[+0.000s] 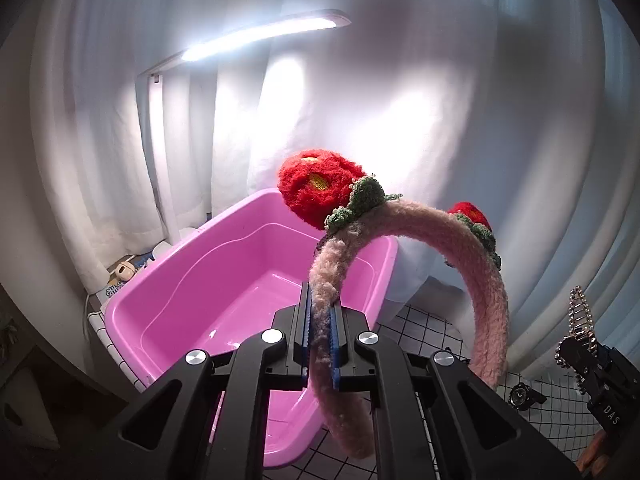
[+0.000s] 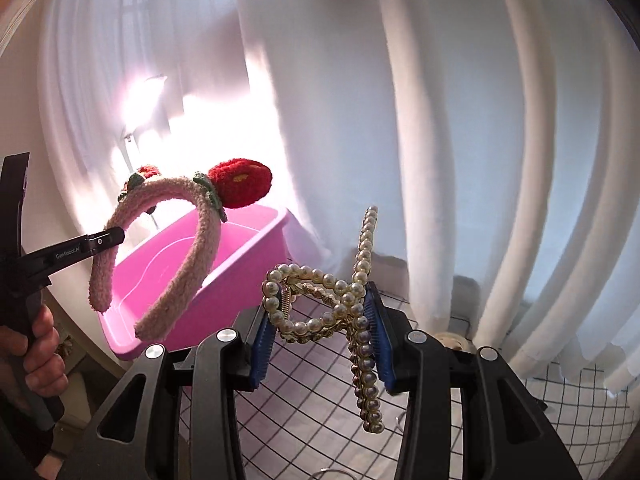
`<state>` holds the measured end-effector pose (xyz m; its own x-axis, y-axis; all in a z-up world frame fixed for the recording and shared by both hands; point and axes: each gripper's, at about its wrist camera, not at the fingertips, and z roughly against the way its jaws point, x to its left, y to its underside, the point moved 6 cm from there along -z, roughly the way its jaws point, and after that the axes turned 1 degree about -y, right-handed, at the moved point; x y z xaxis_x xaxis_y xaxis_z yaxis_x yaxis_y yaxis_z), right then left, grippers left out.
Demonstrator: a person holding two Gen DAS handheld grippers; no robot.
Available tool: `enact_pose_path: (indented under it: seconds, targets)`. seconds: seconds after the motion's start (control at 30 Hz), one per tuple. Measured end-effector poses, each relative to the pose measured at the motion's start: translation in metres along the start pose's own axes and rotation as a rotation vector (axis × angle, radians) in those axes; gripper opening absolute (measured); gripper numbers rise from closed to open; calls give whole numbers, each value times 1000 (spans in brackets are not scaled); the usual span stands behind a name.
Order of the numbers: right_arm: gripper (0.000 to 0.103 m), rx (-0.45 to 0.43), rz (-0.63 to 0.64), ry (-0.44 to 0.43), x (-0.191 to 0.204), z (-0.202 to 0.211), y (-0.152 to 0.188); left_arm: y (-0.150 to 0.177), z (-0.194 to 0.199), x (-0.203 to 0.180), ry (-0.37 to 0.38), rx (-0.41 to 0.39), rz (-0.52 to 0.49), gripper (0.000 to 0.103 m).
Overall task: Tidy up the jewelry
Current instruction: 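Lift the headband with the left tool while the right tool lifts the pearl claw, then open both tools over the pink tub, dropping headband and pearl claw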
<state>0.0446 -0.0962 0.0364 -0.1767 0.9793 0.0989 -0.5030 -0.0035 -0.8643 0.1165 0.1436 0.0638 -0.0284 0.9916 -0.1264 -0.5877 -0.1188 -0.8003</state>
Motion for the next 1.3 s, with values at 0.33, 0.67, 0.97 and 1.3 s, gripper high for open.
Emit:
enact_pose_path:
  seconds: [0.33, 0.67, 0.97, 1.3]
  targets:
    - [40, 61, 114, -172, 109, -92, -43, -8, -18, 107, -156, 26, 65, 8]
    - [40, 190, 170, -212, 163, -163, -40, 13, -63, 144, -166, 120, 74, 8]
    - [40, 287, 184, -173, 170, -216, -30, 27, -99, 145, -171, 191, 33, 8]
    - [40, 351, 162, -146, 164, -233, -15, 31, -110, 143, -176, 233, 24, 9]
